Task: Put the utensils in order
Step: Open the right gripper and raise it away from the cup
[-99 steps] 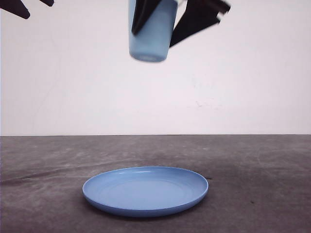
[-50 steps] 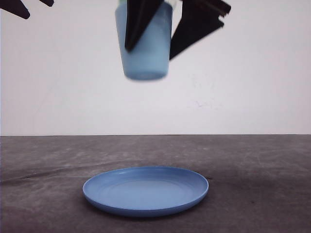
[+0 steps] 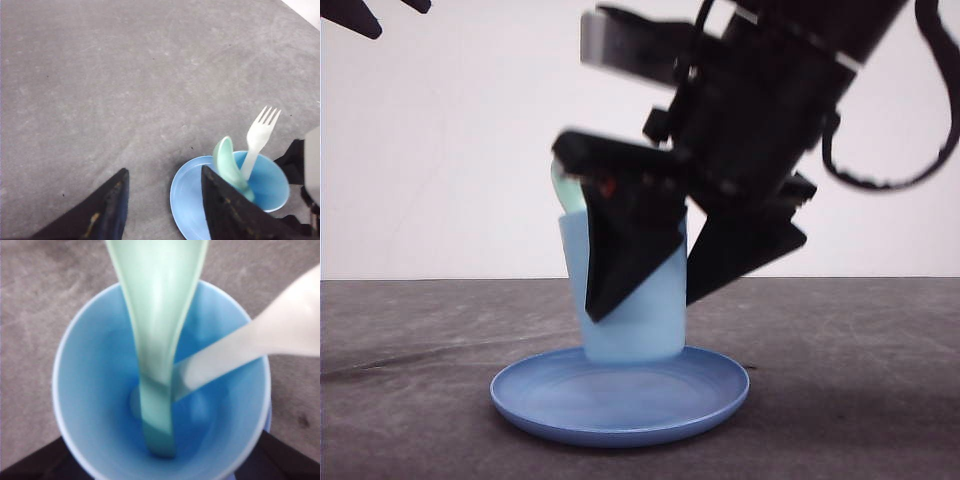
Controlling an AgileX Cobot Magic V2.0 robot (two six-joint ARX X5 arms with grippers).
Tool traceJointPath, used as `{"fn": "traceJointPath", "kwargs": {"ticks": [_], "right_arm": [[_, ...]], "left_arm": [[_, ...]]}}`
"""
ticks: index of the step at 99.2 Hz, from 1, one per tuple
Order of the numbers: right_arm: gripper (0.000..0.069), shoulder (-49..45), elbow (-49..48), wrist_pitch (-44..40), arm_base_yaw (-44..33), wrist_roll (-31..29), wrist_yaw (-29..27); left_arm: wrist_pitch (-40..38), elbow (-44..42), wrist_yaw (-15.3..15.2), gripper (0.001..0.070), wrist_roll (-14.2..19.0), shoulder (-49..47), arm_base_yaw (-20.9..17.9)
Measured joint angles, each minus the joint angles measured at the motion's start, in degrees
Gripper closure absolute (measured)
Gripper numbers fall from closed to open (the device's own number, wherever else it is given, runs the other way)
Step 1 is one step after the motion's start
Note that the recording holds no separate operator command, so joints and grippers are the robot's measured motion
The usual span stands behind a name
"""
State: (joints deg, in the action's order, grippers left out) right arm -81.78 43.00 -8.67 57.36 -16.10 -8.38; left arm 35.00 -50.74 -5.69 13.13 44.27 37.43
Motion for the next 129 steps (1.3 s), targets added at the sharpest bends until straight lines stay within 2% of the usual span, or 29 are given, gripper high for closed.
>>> {"fn": "traceJointPath", "kwargs": {"ticks": [24, 60, 65, 75, 81, 104, 129], "right_arm": [[0.0291, -2.5, -0.2, 5.8, 0.3, -0.3, -1.3], [0.0289, -5.9, -0.2, 5.9, 0.8, -1.1, -1.7], [0.0262, -5.9, -0.2, 5.9, 0.8, -1.4, -1.7], [0.0149, -6.0, -0.2, 5.7, 1.0, -2.2, -1.7], [0.0107, -6.0, -0.2, 5.4, 1.0, -2.4, -1.6], [0.0079, -2.0, -0.2, -0.9, 1.4, -3.8, -0.5], [0.0079, 12.3, -0.1, -12.9, 2.2, -4.4, -0.6]], "left_arm": [[0.0, 0.0, 0.0, 0.0440, 0.0, 0.0, 0.0], [0.0, 0.0, 0.0, 0.0440, 0.0, 0.0, 0.0], [0.0, 0.0, 0.0, 0.0440, 0.0, 0.0, 0.0], [0.0, 0.0, 0.0, 0.0440, 0.0, 0.0, 0.0], [0.0, 0.0, 0.0, 0.0440, 0.0, 0.0, 0.0], [0.0, 0.0, 0.0, 0.0440, 0.0, 0.0, 0.0], [0.0, 0.0, 0.0, 0.0440, 0.0, 0.0, 0.0]]}}
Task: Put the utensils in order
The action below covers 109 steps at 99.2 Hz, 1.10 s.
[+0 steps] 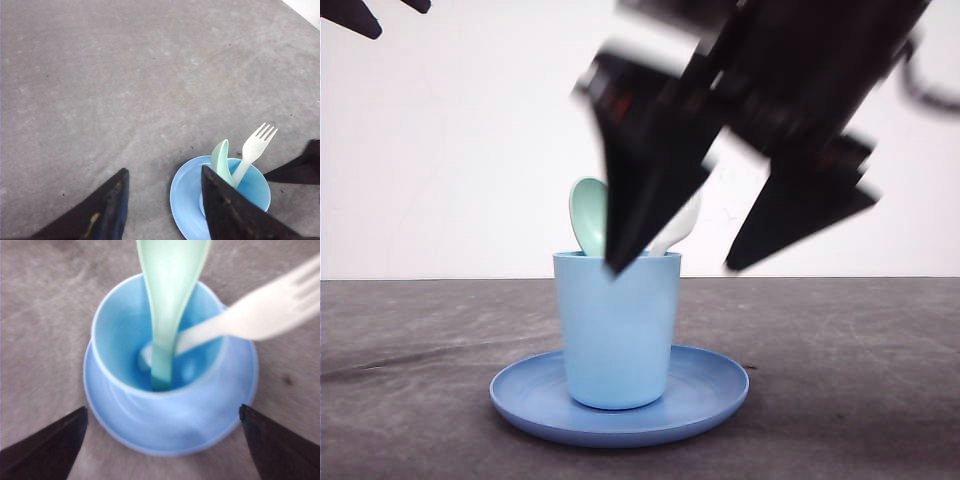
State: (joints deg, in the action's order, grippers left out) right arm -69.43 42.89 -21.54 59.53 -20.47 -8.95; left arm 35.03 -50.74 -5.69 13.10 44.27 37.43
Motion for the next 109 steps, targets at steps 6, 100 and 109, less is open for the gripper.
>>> {"fn": "traceJointPath", "kwargs": {"ticks": [6, 100, 109], "right_arm": [[0.0079, 4.3, 0.2, -1.6, 0.0, 0.0, -0.3], [0.0661, 30.4, 6.9, -5.0, 0.0, 6.2, -25.5], [0.0680, 30.4, 6.9, -4.9, 0.0, 6.2, -25.5]], "left_arm": [[0.0, 0.0, 0.0, 0.0440, 0.0, 0.0, 0.0], [-4.4, 0.0, 0.0, 0.0675, 0.0, -5.9, 0.0], [-4.4, 0.0, 0.0, 0.0684, 0.0, -6.4, 0.0]]}}
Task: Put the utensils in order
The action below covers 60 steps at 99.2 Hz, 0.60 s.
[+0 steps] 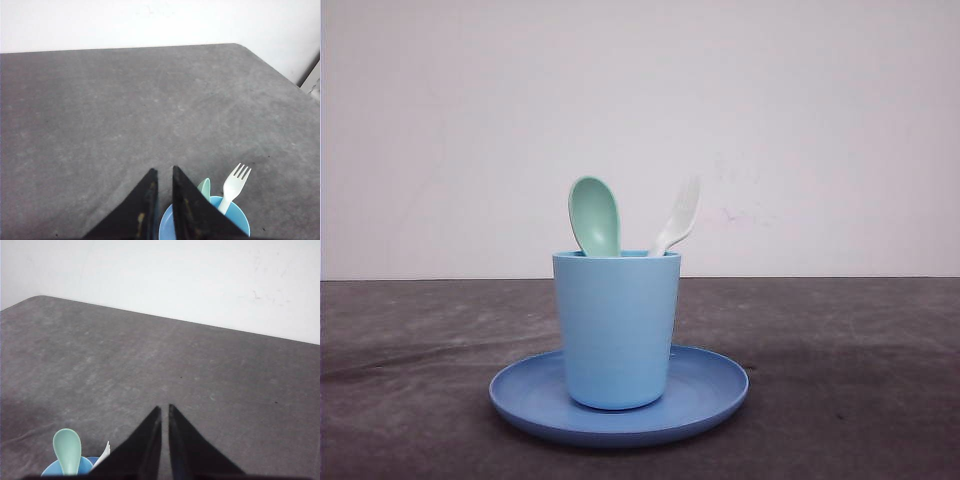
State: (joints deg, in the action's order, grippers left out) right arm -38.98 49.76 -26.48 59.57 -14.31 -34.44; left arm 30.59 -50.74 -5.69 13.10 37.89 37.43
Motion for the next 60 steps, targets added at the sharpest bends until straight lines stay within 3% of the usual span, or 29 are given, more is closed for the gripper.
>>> {"fn": "traceJointPath", "kwargs": {"ticks": [60], "right_arm": [[0.0684, 0.0, 0.0, 0.1, 0.0, 0.0, 0.0]], "left_arm": [[0.0, 0.0, 0.0, 0.0685, 0.0, -0.9, 0.0]]}}
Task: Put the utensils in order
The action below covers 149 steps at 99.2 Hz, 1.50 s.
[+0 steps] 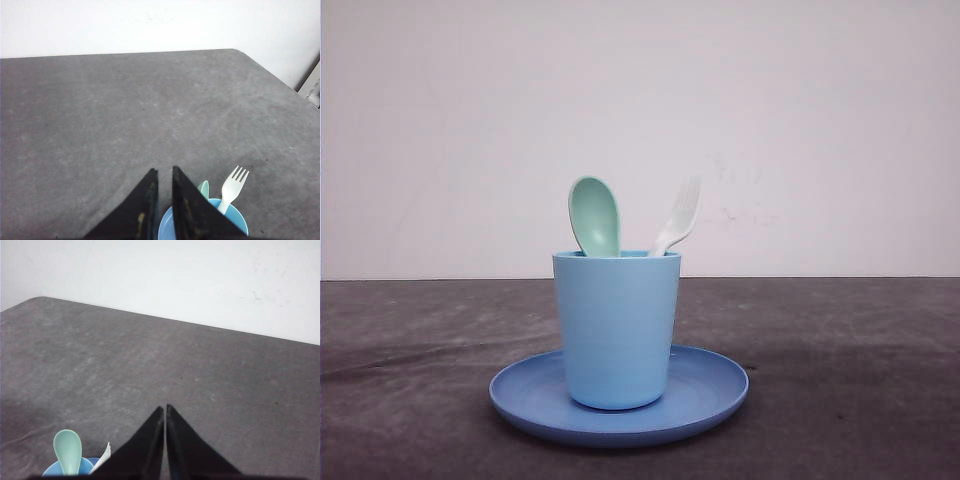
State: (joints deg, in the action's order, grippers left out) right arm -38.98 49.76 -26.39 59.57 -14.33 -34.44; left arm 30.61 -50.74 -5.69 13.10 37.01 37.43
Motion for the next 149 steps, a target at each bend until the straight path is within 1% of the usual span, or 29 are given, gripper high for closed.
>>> {"fn": "traceJointPath", "kwargs": {"ticks": [20, 28, 37, 48, 59, 69, 76, 87, 98, 113, 134, 146, 149], "right_arm": [[0.0684, 0.0, 0.0, 0.0, 0.0, 0.0, 0.0], [0.0684, 0.0, 0.0, 0.0, 0.0, 0.0, 0.0], [0.0684, 0.0, 0.0, 0.0, 0.0, 0.0, 0.0], [0.0684, 0.0, 0.0, 0.0, 0.0, 0.0, 0.0], [0.0684, 0.0, 0.0, 0.0, 0.0, 0.0, 0.0], [0.0684, 0.0, 0.0, 0.0, 0.0, 0.0, 0.0], [0.0684, 0.0, 0.0, 0.0, 0.0, 0.0, 0.0], [0.0684, 0.0, 0.0, 0.0, 0.0, 0.0, 0.0], [0.0684, 0.0, 0.0, 0.0, 0.0, 0.0, 0.0], [0.0684, 0.0, 0.0, 0.0, 0.0, 0.0, 0.0], [0.0684, 0.0, 0.0, 0.0, 0.0, 0.0, 0.0], [0.0684, 0.0, 0.0, 0.0, 0.0, 0.0, 0.0], [0.0684, 0.0, 0.0, 0.0, 0.0, 0.0, 0.0]], "left_arm": [[0.0, 0.0, 0.0, 0.0685, -0.2, 0.0, 0.0], [0.0, 0.0, 0.0, 0.0685, -1.4, -0.1, -0.2], [-0.1, 0.0, 0.0, 0.0685, -3.3, -0.4, -2.2], [-3.0, 1.2, 0.0, 0.0685, -5.0, -0.7, -6.4], [-5.1, 5.2, 0.0, 0.0685, -5.7, -1.8, -12.3], [-7.6, 11.0, 0.0, 0.0685, -6.0, -3.4, -18.2], [-9.7, 16.2, -0.1, 0.0685, -6.1, -6.3, -22.1], [-13.6, 23.8, -0.1, 0.0685, -6.6, -12.5, -26.9], [-16.3, 31.4, -0.1, 0.0685, -8.0, -19.0, -30.5], [-15.9, 39.5, 0.0, 0.0685, -9.2, -26.6, -33.3], [-16.2, 45.3, 0.2, 0.0685, -11.0, -34.2, -34.5], [-16.7, 47.5, 3.1, 0.0685, -12.7, -36.7, -34.6], [-16.9, 47.7, 3.3, 0.0685, -13.1, -36.8, -34.5]]}}
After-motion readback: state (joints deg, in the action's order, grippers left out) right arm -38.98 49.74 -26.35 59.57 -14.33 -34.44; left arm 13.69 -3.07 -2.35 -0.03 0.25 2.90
